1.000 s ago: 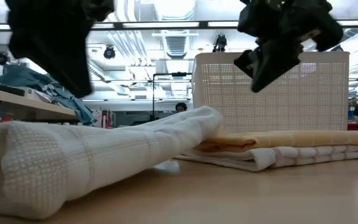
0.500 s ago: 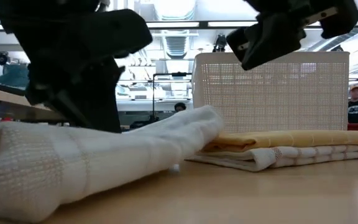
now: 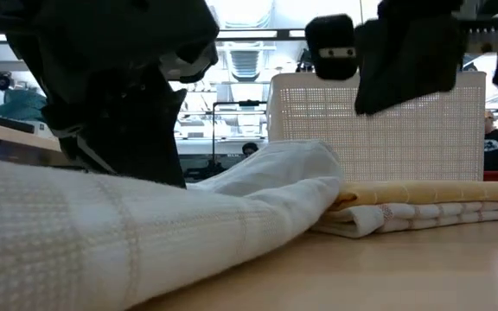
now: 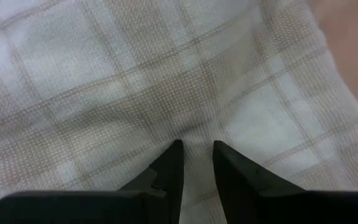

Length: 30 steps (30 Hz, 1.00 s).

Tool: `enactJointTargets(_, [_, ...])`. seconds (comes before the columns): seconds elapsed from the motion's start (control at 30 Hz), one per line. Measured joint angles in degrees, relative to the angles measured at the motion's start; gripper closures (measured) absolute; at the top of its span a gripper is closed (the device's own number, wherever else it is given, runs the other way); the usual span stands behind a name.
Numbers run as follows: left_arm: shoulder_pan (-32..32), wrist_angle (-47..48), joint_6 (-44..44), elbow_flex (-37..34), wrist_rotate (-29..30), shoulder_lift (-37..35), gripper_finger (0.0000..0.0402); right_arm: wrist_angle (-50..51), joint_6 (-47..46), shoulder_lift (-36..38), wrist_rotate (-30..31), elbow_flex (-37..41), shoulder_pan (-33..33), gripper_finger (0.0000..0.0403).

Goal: Fold towel
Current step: Fold the white checkered towel

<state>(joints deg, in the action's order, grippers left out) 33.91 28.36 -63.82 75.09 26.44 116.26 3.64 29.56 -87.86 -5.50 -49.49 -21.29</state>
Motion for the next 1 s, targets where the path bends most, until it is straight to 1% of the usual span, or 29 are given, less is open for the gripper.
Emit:
enactJointTargets(0.07, [0.0,0.0,-0.1,0.0,0.0,0.0,0.0325,-1.8,-0.3,-2.5,1.3,-0.8,-0.8,0.0394])
enactJointTargets(0.17, [0.0,-0.4,0.0,0.0,0.3,0.1,0.0325,-0.4,1.3,-6.9,1.8,-3.1,-1.6,0.0372])
enactJointTargets(0.33, [0.1,-2.3,1.8,0.0,1.5,0.2,0.0325,1.0,2.0,-14.0,4.7,-7.8,-2.9,0.0309])
enactJointTargets(0.4, [0.1,-3.0,1.8,0.0,1.6,0.2,0.0325,1.2,2.0,-16.1,7.3,-9.9,-3.2,0.0281])
enactJointTargets(0.5, [0.2,-3.3,1.8,0.0,1.6,0.2,0.0326,2.4,2.8,-18.5,9.1,-12.8,-3.4,0.0243])
enactJointTargets(0.63, [0.2,-4.0,1.9,-0.1,1.6,0.2,0.0326,3.5,3.6,-21.0,11.8,-15.8,-3.7,0.0209])
enactJointTargets(0.8, [0.2,-4.8,2.0,-0.1,2.6,0.2,0.0326,3.5,3.6,-23.9,11.8,-18.4,-3.8,0.0198])
enactJointTargets(0.9, [0.2,-5.4,2.1,-0.1,3.7,0.2,0.0326,3.5,2.5,-26.3,11.9,-19.0,-3.9,0.0205])
enactJointTargets(1.0, [0.3,-5.6,2.1,-0.1,4.0,0.2,0.0326,3.0,0.8,-27.5,11.9,-19.7,-3.9,0.0221])
